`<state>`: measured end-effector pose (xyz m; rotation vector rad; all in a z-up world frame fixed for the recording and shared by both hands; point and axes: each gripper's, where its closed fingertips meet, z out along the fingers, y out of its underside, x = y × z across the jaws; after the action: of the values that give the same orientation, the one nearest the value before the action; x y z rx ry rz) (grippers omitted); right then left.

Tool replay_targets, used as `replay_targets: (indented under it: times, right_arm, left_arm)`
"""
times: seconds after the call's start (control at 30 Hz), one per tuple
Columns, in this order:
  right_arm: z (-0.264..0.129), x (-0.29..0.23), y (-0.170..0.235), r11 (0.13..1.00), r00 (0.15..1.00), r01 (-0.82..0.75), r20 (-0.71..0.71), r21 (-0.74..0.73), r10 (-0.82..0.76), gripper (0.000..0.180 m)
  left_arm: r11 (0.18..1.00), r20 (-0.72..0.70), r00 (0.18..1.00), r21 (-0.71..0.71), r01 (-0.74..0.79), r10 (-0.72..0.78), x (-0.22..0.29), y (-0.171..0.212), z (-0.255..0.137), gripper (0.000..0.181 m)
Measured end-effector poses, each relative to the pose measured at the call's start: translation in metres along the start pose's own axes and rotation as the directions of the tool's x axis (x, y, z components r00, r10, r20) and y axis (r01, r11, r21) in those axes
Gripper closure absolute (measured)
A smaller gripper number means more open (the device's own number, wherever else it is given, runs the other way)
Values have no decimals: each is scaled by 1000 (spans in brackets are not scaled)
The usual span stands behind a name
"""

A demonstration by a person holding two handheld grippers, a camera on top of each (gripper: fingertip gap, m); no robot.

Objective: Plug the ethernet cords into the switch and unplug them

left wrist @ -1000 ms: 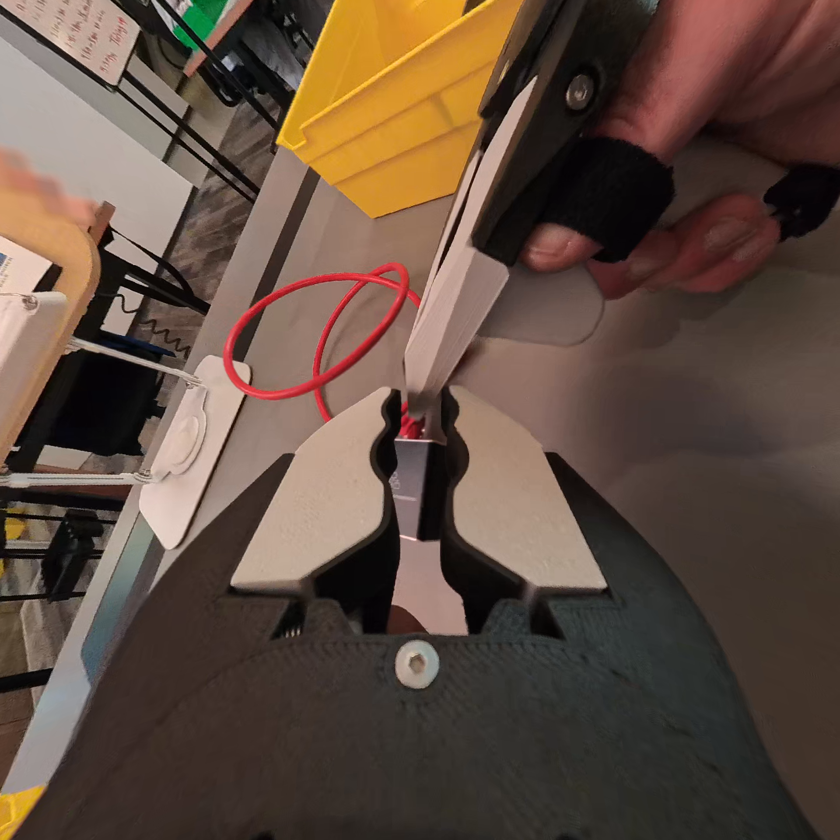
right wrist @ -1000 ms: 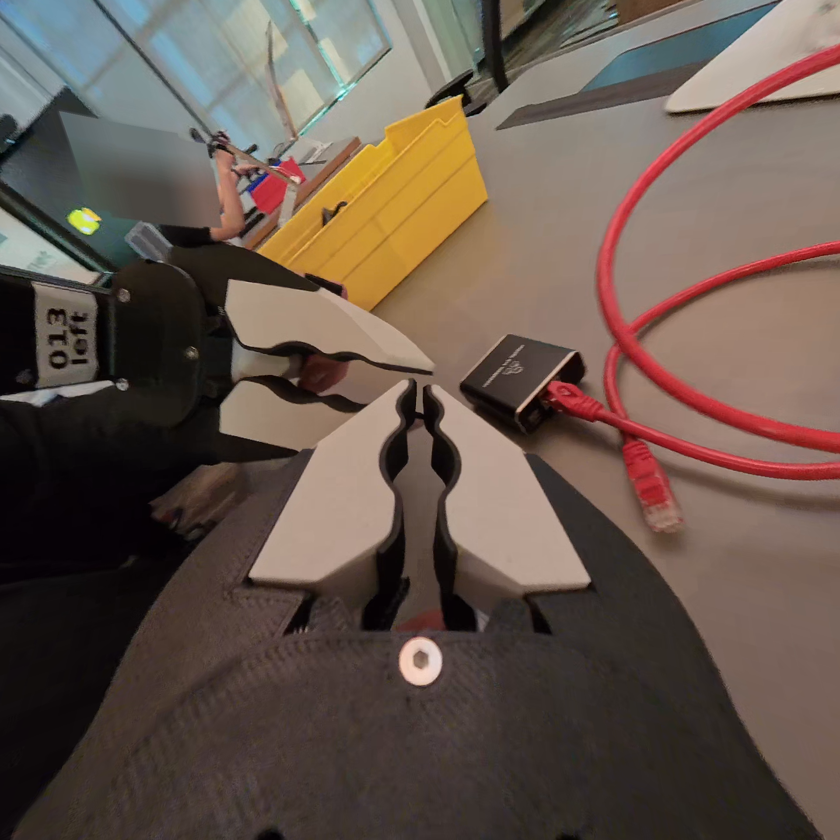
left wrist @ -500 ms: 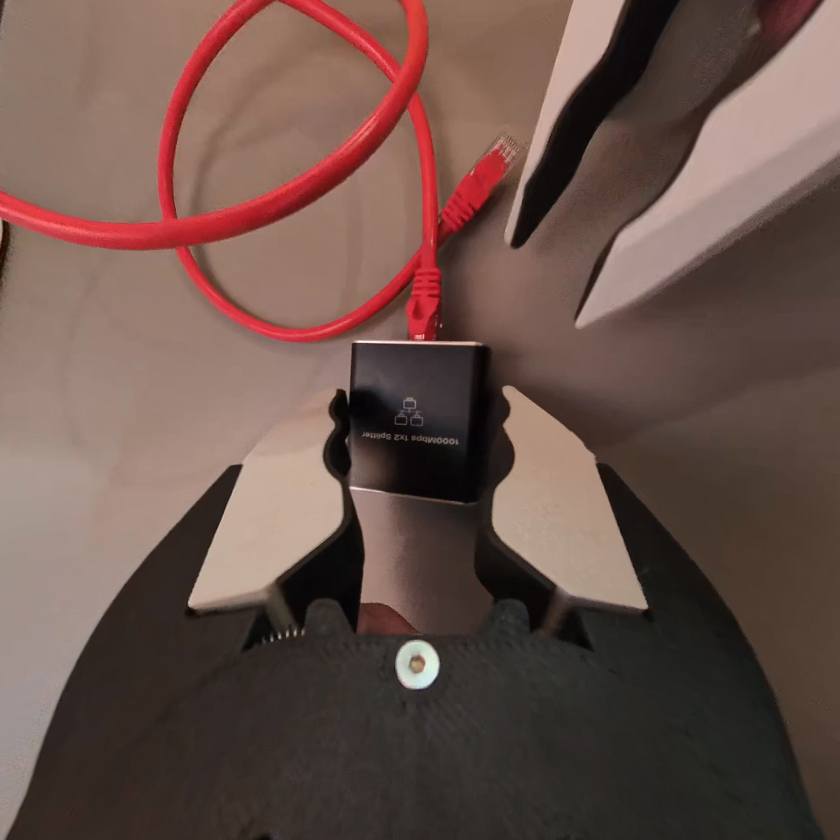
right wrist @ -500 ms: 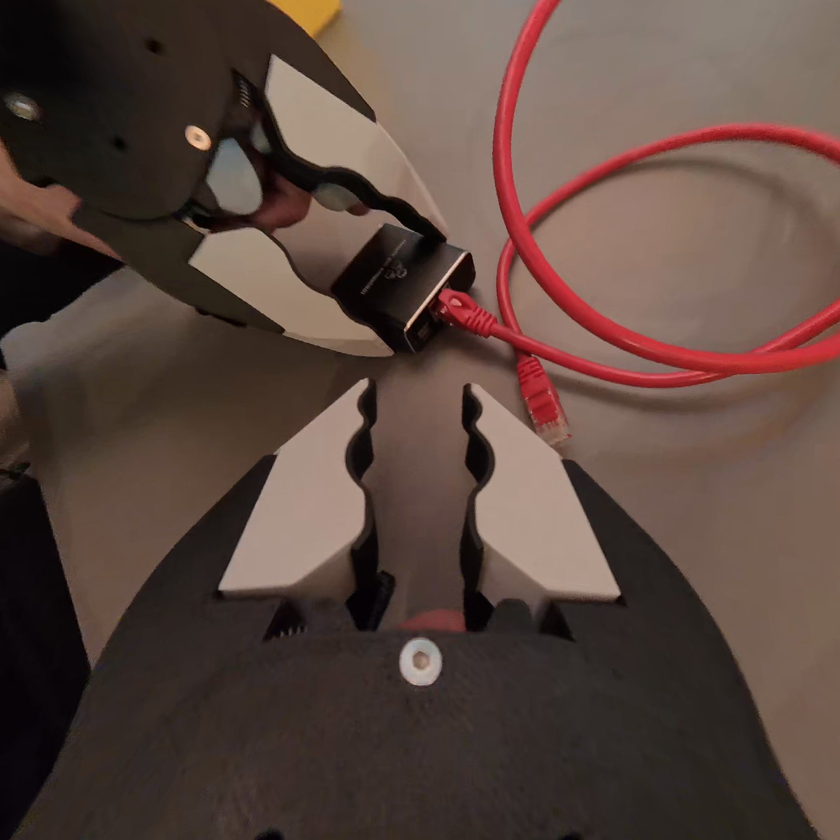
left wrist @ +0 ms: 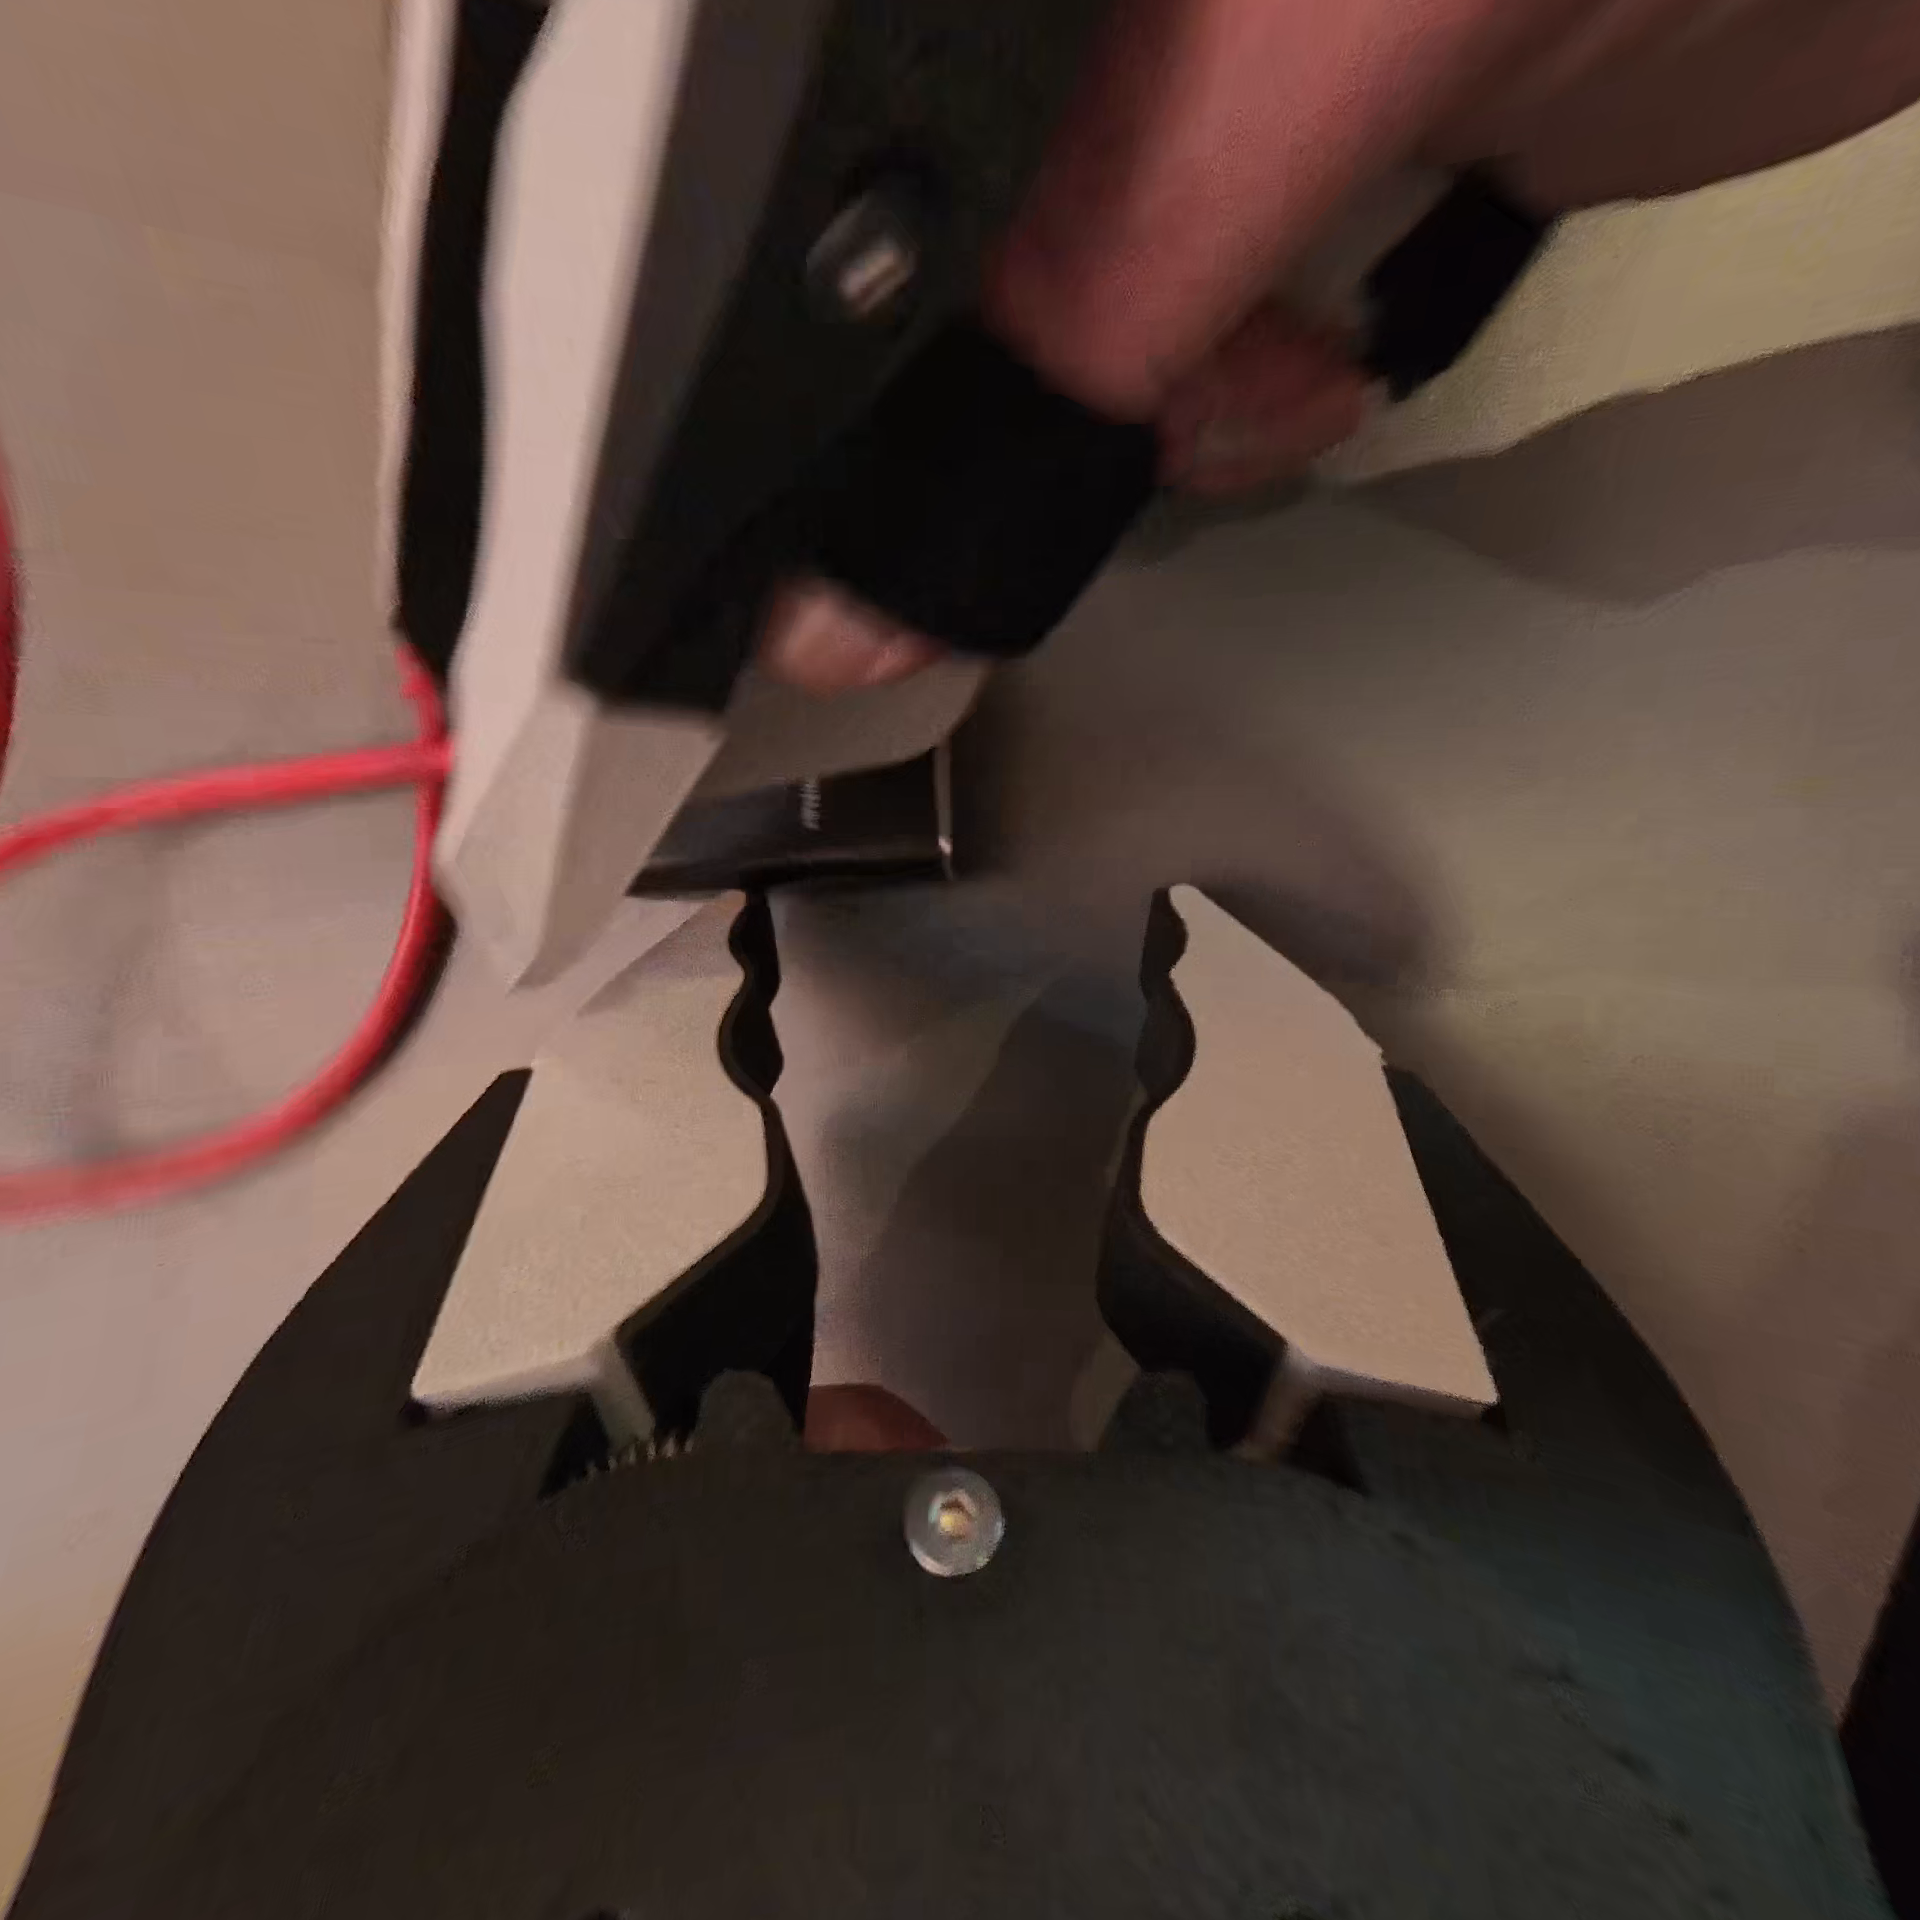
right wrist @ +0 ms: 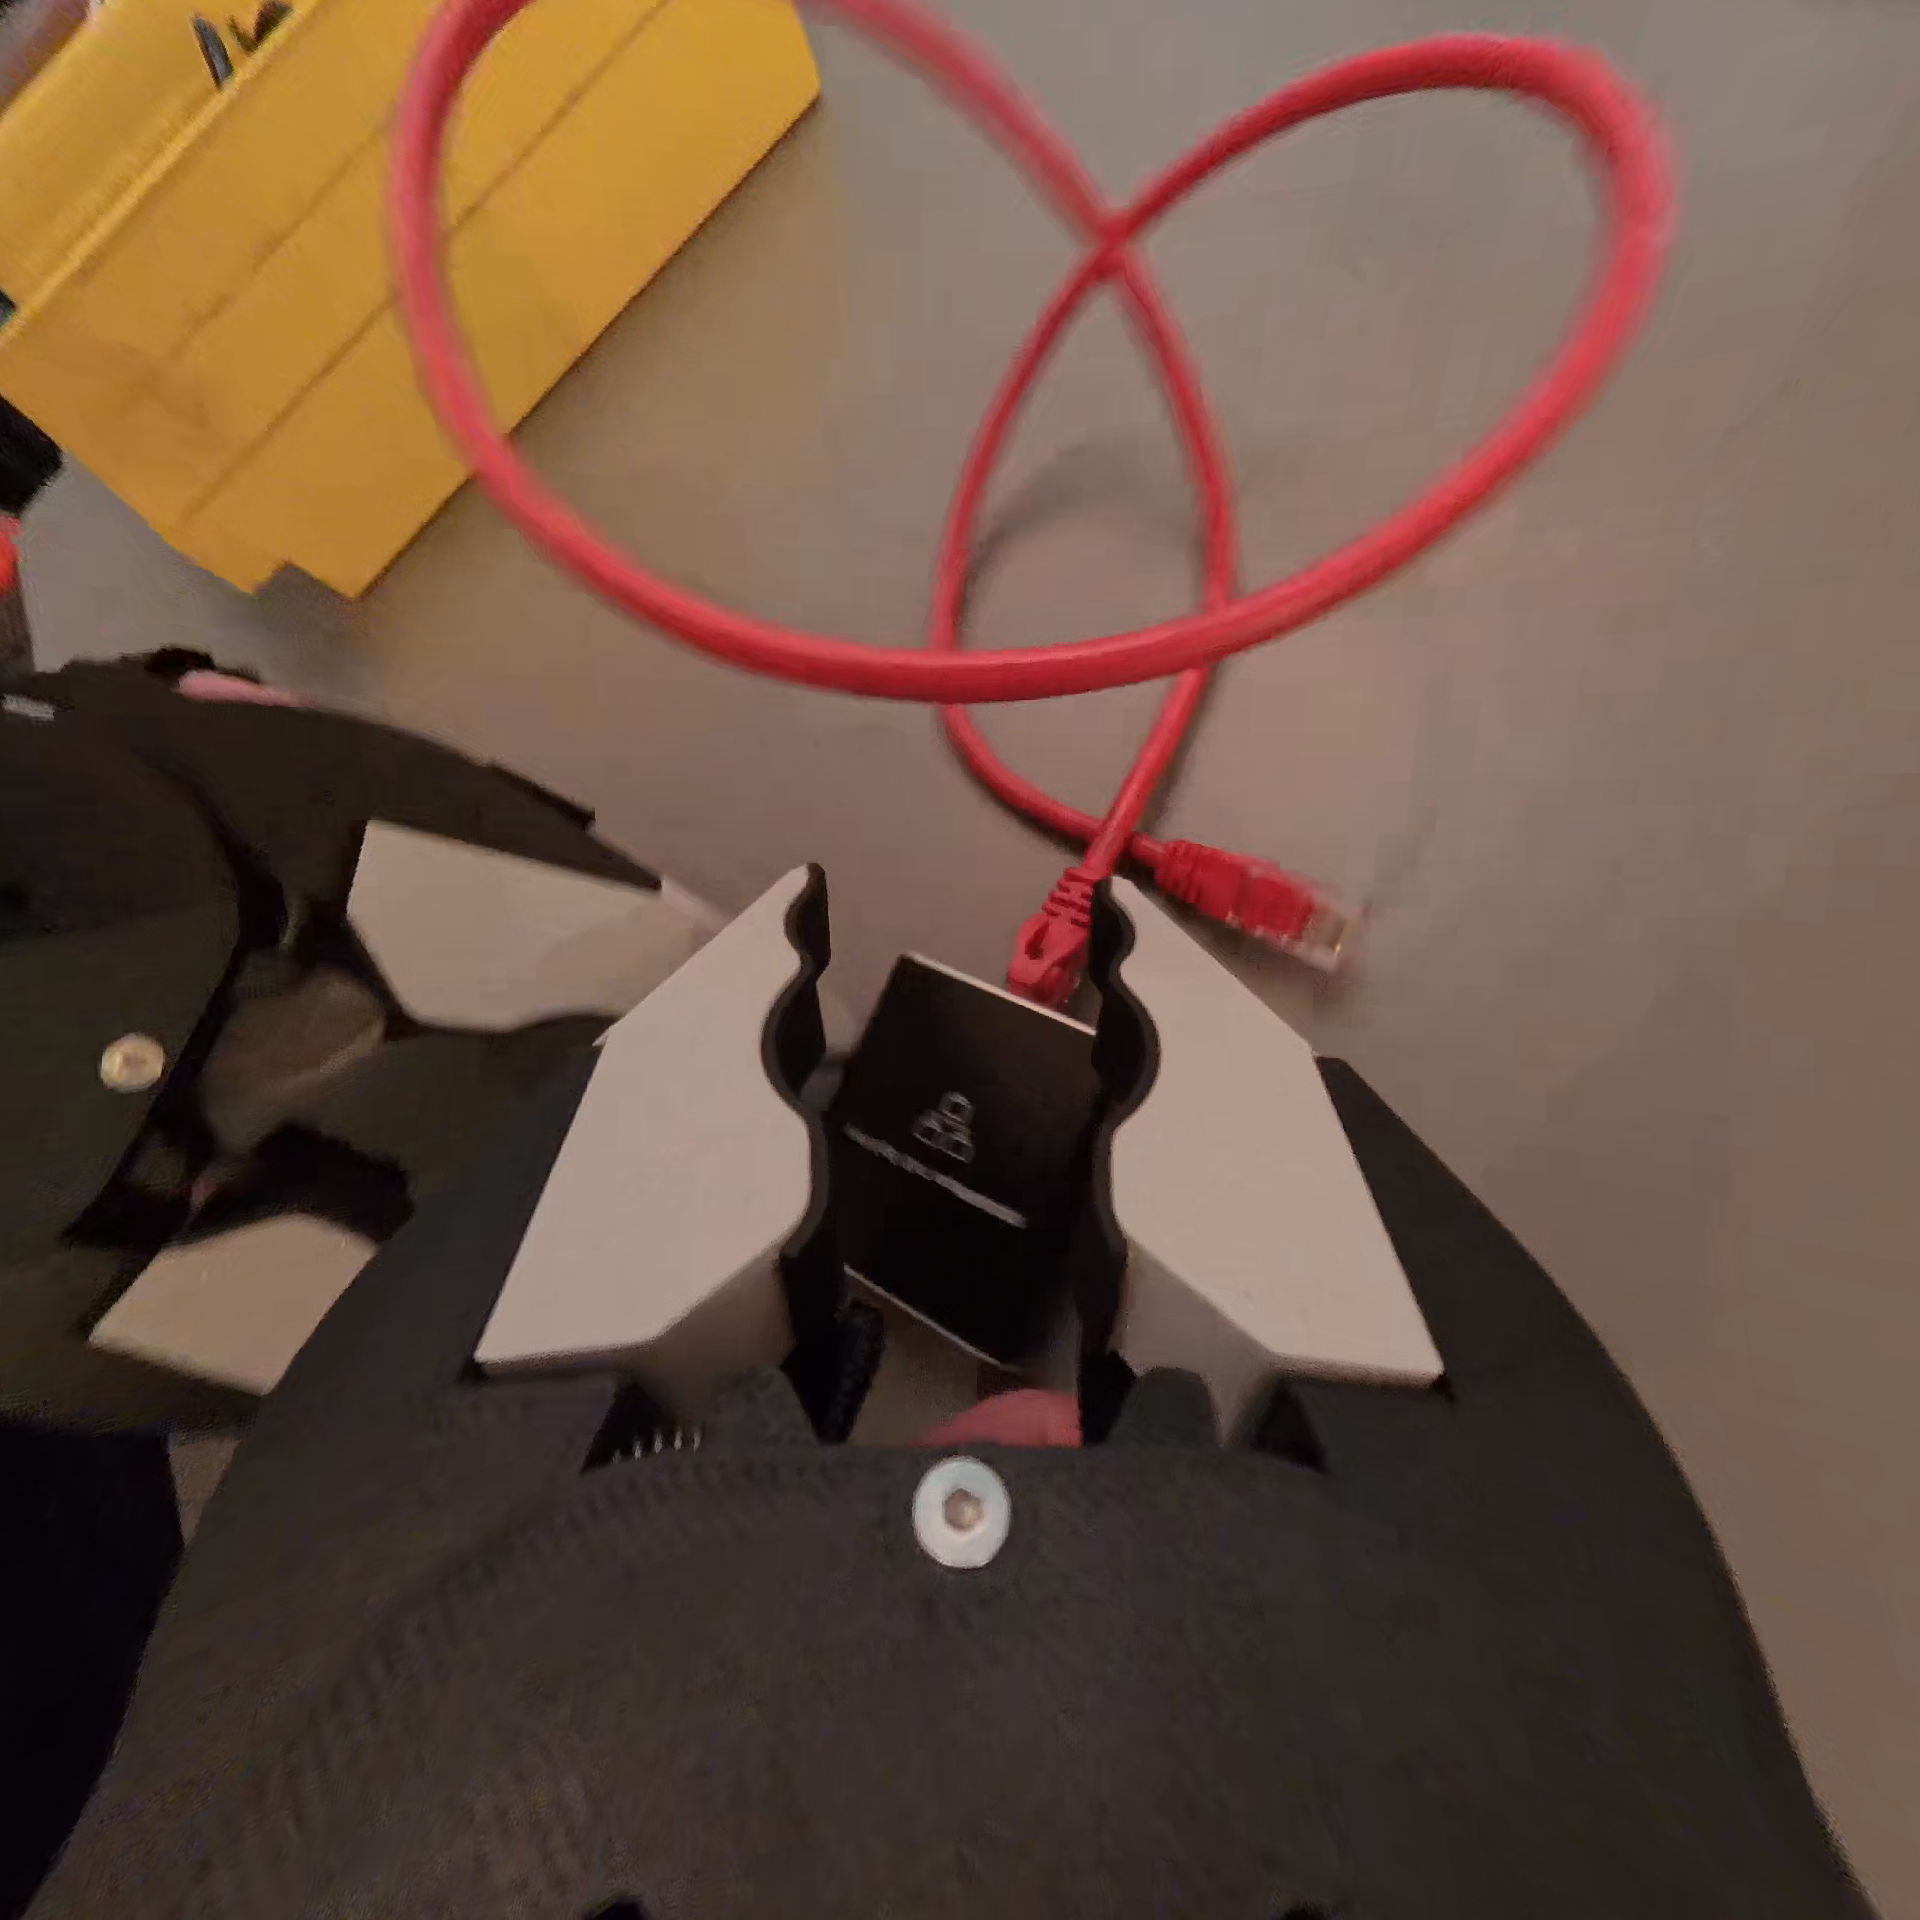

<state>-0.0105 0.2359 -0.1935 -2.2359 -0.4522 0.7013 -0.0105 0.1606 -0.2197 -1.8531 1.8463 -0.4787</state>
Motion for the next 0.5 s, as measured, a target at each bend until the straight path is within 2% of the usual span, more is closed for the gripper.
replay_targets:
  times: [0.03,0.13,0.27,0.33,0.47,0.5]
  right_arm:
    - [3,-1,-2,999,999,36,1,-16,-36,129]
    - [11,11,-2,976,977,196,-60,-94,-202,135]
    - [8,15,-5,972,970,228,-74,-54,-232,135]
    - [-1,22,-9,963,954,268,-130,-24,-269,135]
    - [-21,32,-19,937,915,346,-234,37,-329,136]
    - [-26,32,-22,934,912,351,-248,61,-327,137]
  left_arm:
    - [1000,5,1000,27,3,-3,4,-6,3,114]
    - [997,21,1000,79,0,-2,6,-15,9,113]
    - [996,51,999,90,-21,17,1,-15,4,110]
    - [994,51,999,110,-23,18,4,-17,-4,108]
    - [965,71,990,224,-136,123,19,-36,-49,112]
    - [946,142,979,269,-180,146,14,-44,-68,114]
